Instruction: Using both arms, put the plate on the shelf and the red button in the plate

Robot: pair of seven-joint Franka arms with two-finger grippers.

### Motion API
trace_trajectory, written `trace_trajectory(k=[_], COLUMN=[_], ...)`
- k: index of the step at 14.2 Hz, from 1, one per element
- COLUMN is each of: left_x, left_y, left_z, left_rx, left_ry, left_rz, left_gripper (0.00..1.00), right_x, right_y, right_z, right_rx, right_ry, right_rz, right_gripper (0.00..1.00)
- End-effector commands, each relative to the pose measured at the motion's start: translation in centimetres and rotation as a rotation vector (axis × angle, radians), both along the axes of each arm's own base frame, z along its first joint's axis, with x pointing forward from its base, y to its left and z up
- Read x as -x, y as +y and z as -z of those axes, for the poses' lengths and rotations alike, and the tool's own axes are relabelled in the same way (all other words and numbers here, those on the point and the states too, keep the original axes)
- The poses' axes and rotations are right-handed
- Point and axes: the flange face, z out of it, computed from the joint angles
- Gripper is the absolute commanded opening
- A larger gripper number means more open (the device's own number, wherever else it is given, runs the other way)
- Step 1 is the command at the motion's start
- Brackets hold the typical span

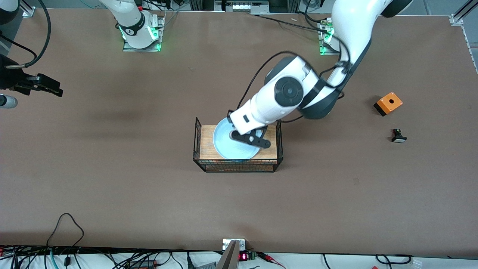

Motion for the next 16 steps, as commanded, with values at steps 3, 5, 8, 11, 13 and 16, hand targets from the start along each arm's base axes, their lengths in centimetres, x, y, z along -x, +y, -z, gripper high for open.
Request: trace_trajectory(k=[3, 5, 8, 11, 13, 16], left_x=[-1.8, -2.1, -1.4, -0.1, 1.4, 3.0], left_y=[0.9, 1.6, 4.1, 9.1, 11.9, 16.8], left_z=[-0.2, -1.7, -4.8, -10.7, -14.0, -18.3], left_rx=[0.000, 0.005, -0.066, -0.244, -0.443, -0.613], left_ry=[-0.026, -0.031, 0.030, 0.042, 0.002, 0.004], left_rz=[-0.032, -0.044, -0.020, -0.006, 0.013, -0.020], left_gripper=[1.00, 1.00, 1.00, 1.00, 1.00, 1.00], right_x=[0.5, 0.4, 0.3, 0.3, 0.2, 0.1], right_y=[0.4, 0.5, 0.6, 0.3, 0.3, 0.1], right_z=[-0.7, -0.7, -0.8, -0.6, -0.6, -0.7], right_rx=[-0.017, -0.012, -0.009, 0.000, 0.012, -0.001], right_ry=[0.002, -0.003, -0.009, -0.005, -0.005, -0.020], right_rz=[-0.005, -0.007, -0.010, -0.010, -0.043, -0.040], right_gripper=[1.00, 1.00, 1.00, 1.00, 1.00, 1.00])
